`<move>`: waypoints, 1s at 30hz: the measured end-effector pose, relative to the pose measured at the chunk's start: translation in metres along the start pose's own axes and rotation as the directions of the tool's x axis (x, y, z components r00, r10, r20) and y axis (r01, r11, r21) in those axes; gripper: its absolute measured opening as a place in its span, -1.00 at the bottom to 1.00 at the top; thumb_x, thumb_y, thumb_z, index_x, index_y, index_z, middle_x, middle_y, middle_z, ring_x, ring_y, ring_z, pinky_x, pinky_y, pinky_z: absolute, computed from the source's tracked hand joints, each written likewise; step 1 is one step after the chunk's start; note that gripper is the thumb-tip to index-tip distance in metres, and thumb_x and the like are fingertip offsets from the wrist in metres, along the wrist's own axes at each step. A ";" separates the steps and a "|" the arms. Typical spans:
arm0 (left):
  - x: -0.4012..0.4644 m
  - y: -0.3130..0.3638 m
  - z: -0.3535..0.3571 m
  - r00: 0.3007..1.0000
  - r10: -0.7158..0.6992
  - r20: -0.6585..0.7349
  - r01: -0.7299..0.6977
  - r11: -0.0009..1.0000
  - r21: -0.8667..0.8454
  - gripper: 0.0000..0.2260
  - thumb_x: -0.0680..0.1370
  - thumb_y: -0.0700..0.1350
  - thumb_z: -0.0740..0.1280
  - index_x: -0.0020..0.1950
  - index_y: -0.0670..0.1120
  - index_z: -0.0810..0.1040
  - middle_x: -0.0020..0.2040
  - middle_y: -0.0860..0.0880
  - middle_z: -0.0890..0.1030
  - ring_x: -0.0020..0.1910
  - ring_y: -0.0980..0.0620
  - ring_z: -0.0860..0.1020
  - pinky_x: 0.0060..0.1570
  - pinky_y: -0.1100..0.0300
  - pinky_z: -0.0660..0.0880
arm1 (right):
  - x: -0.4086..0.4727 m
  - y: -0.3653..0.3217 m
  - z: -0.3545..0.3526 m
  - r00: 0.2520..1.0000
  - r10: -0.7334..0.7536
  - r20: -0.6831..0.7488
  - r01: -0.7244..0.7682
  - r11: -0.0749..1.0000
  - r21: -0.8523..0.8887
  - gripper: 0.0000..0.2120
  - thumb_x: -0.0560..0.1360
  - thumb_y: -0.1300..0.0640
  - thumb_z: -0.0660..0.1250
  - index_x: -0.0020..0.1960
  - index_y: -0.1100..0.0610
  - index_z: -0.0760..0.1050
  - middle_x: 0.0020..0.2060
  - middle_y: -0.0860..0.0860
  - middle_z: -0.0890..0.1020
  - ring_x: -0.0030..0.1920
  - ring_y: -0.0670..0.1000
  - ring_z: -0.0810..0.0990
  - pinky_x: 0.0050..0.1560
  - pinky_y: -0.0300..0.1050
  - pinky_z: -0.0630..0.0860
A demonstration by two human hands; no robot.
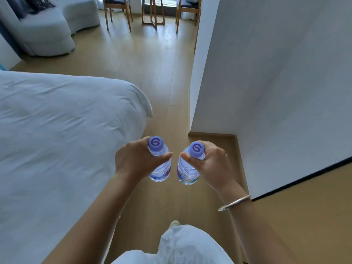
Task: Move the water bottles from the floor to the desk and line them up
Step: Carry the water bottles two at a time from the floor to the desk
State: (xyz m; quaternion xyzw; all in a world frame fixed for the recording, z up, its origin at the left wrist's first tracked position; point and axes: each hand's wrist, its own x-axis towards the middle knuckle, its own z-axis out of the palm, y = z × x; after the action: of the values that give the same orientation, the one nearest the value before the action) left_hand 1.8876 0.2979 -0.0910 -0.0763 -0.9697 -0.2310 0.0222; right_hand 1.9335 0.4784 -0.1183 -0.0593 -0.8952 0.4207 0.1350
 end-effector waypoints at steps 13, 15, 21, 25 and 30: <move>0.206 -0.001 0.044 1.000 0.026 0.003 -0.025 0.994 -0.103 -0.49 0.22 0.40 0.22 -0.15 0.03 0.61 -0.27 0.01 0.65 -0.28 -0.04 0.57 -0.28 0.22 0.42 | 0.208 0.043 0.022 0.998 0.038 0.052 -0.039 0.999 0.021 -0.52 0.32 -0.34 0.32 -0.13 0.07 0.59 -0.28 -0.03 0.63 -0.25 0.00 0.59 -0.22 0.03 0.56; 0.248 -0.005 0.050 0.999 0.044 -0.009 -0.045 0.988 -0.146 -0.40 0.20 0.45 0.13 -0.15 0.00 0.62 -0.28 0.00 0.66 -0.29 -0.05 0.58 -0.28 0.18 0.49 | 0.247 0.046 0.032 0.997 0.050 0.055 -0.051 0.998 0.023 -0.52 0.31 -0.34 0.30 -0.12 0.08 0.59 -0.27 -0.03 0.63 -0.25 -0.01 0.59 -0.22 0.02 0.57; 0.398 -0.013 0.046 0.996 0.092 0.022 -0.087 0.984 -0.157 -0.51 0.28 0.37 0.25 -0.09 0.01 0.63 -0.24 0.00 0.67 -0.21 -0.07 0.60 -0.26 0.20 0.43 | 0.377 0.052 0.068 0.993 0.112 0.042 -0.113 0.994 0.005 -0.68 0.36 -0.21 0.41 -0.16 0.06 0.60 -0.30 -0.06 0.63 -0.26 -0.04 0.58 -0.25 -0.07 0.54; 0.495 -0.010 0.040 0.991 0.132 0.004 -0.130 0.983 -0.127 -0.58 0.37 0.32 0.29 -0.05 0.01 0.62 -0.21 0.00 0.66 -0.18 -0.06 0.58 -0.26 0.23 0.30 | 0.463 0.046 0.082 0.988 0.151 -0.007 -0.151 0.988 0.014 -0.76 0.37 -0.13 0.45 -0.19 0.04 0.59 -0.29 -0.06 0.62 -0.25 -0.05 0.57 -0.24 -0.17 0.48; 0.591 -0.016 0.046 0.988 0.155 -0.009 -0.155 0.983 -0.095 -0.58 0.36 0.32 0.23 -0.08 0.03 0.62 -0.23 0.00 0.66 -0.21 -0.08 0.58 -0.26 0.21 0.34 | 0.552 0.047 0.097 0.990 0.134 -0.036 -0.135 0.991 -0.009 -0.80 0.36 -0.11 0.45 -0.20 -0.01 0.53 -0.32 -0.10 0.59 -0.27 -0.08 0.55 -0.27 -0.28 0.44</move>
State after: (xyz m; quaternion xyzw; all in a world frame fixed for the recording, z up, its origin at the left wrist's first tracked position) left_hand 1.3012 0.3856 -0.0936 -0.1523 -0.9487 -0.2747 0.0372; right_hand 1.3768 0.5583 -0.1078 -0.1277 -0.8890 0.4226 0.1216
